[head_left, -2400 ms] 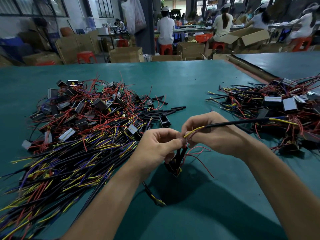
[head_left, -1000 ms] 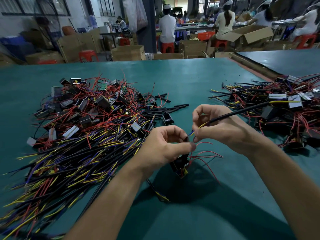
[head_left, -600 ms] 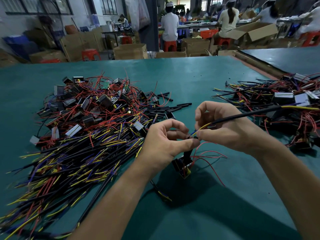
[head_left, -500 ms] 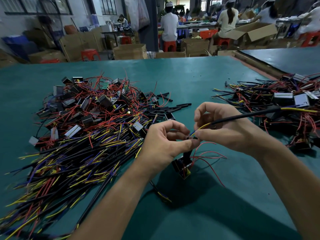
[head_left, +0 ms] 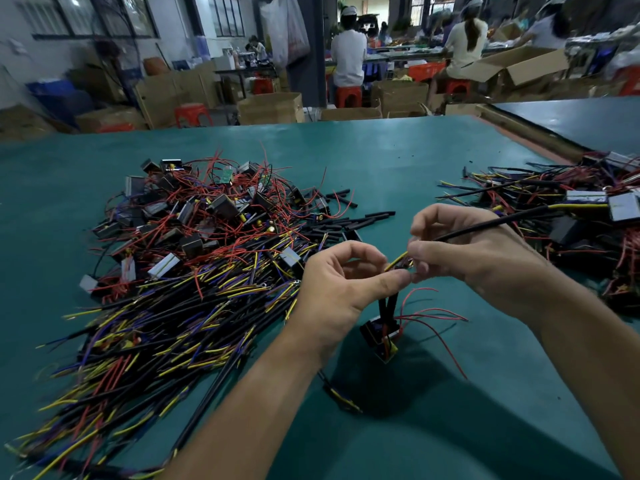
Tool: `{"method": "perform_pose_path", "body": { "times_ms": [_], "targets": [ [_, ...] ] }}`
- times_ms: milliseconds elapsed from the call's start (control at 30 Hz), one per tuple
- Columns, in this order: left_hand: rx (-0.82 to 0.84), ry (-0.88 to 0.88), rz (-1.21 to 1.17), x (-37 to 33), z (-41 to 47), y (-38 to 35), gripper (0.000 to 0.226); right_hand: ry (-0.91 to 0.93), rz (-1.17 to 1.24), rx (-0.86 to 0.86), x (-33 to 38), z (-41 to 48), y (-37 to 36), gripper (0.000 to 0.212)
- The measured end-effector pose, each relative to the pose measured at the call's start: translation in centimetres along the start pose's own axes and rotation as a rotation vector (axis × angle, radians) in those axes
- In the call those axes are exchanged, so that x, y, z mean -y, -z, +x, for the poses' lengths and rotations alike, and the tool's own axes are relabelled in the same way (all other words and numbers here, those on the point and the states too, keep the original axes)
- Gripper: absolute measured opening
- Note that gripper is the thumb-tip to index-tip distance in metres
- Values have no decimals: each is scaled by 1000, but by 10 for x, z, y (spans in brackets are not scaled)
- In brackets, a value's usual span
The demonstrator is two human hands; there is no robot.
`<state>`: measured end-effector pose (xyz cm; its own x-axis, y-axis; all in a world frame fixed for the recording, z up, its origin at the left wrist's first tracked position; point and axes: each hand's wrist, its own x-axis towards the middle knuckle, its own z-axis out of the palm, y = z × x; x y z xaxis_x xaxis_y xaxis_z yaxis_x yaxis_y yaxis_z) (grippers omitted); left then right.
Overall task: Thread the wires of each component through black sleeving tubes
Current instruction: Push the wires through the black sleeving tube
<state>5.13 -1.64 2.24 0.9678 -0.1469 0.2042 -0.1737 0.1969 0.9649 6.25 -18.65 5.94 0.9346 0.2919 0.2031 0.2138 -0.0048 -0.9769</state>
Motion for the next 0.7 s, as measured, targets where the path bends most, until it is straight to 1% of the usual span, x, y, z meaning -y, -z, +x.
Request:
{"method": "perform_pose_path", "body": {
  "times_ms": [100, 200, 300, 433, 533, 600, 700],
  "targets": [
    [-26, -14, -45, -2, -1, -2, 28, -7, 51, -21, 2, -1, 0, 20],
    [-26, 6, -53, -2, -2, -2, 26, 25, -2, 3, 3, -2, 0, 15],
    [23, 84, -8, -3, -1, 2, 29, 52, -66, -31, 3, -2, 0, 13],
    [85, 182, 45, -7, 1, 14, 36, 55, -119, -69, 7, -2, 2, 14],
    [53, 171, 70, -7, 0, 15, 37, 61, -142, -80, 6, -2, 1, 18],
    [40, 152, 40, -7, -1, 11, 37, 68, -157, -80, 5, -2, 0, 20],
    [34, 130, 21, -6, -3, 4, 38, 65, -176, -63, 6, -2, 2, 17]
  ]
}}
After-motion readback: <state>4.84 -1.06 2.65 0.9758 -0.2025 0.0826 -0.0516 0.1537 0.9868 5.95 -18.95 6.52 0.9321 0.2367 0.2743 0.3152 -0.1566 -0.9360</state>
